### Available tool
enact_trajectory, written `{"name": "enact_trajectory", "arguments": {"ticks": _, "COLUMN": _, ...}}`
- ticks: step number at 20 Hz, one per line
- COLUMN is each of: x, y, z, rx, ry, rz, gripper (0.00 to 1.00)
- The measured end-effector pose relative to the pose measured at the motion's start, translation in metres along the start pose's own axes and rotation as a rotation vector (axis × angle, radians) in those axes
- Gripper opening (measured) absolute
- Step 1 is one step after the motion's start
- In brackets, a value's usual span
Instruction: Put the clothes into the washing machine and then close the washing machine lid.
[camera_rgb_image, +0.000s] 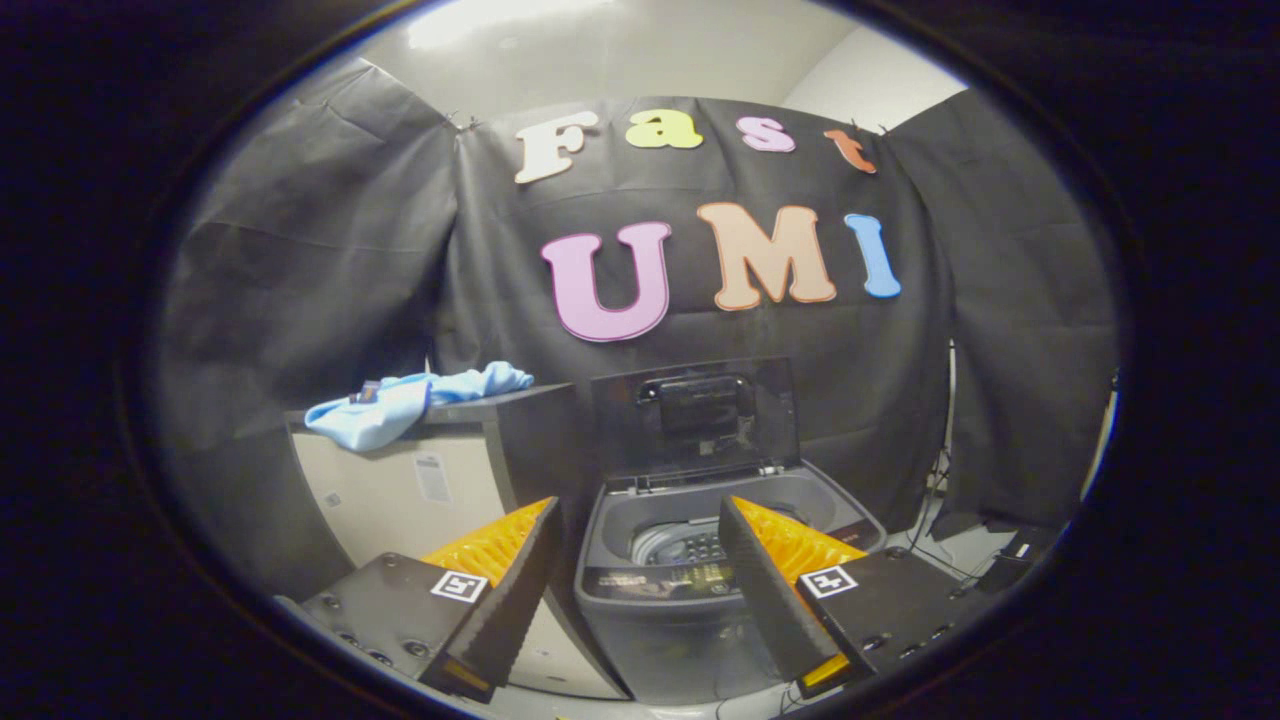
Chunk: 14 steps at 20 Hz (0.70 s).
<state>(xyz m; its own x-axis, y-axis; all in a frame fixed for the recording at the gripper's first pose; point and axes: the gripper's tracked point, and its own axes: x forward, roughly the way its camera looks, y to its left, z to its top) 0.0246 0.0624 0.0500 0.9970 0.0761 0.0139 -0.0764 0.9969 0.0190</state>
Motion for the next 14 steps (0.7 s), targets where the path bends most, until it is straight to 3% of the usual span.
{"name": "enact_trajectory", "arguments": {"ticks": 4, "x": 0.037, "y": 0.033, "z": 0.039, "rx": -0.017, "ry": -0.004, "rz": 0.011, "gripper": 0.97}}
{"name": "enact_trajectory", "arguments": {"ticks": 8, "x": 0.082, "y": 0.079, "z": 0.073, "rx": 0.053, "ry": 0.056, "rz": 0.037, "gripper": 0.97}}
{"name": "enact_trajectory", "arguments": {"ticks": 14, "x": 0.157, "y": 0.155, "z": 0.102, "rx": -0.036, "ry": 0.152, "rz": 0.089, "gripper": 0.97}}
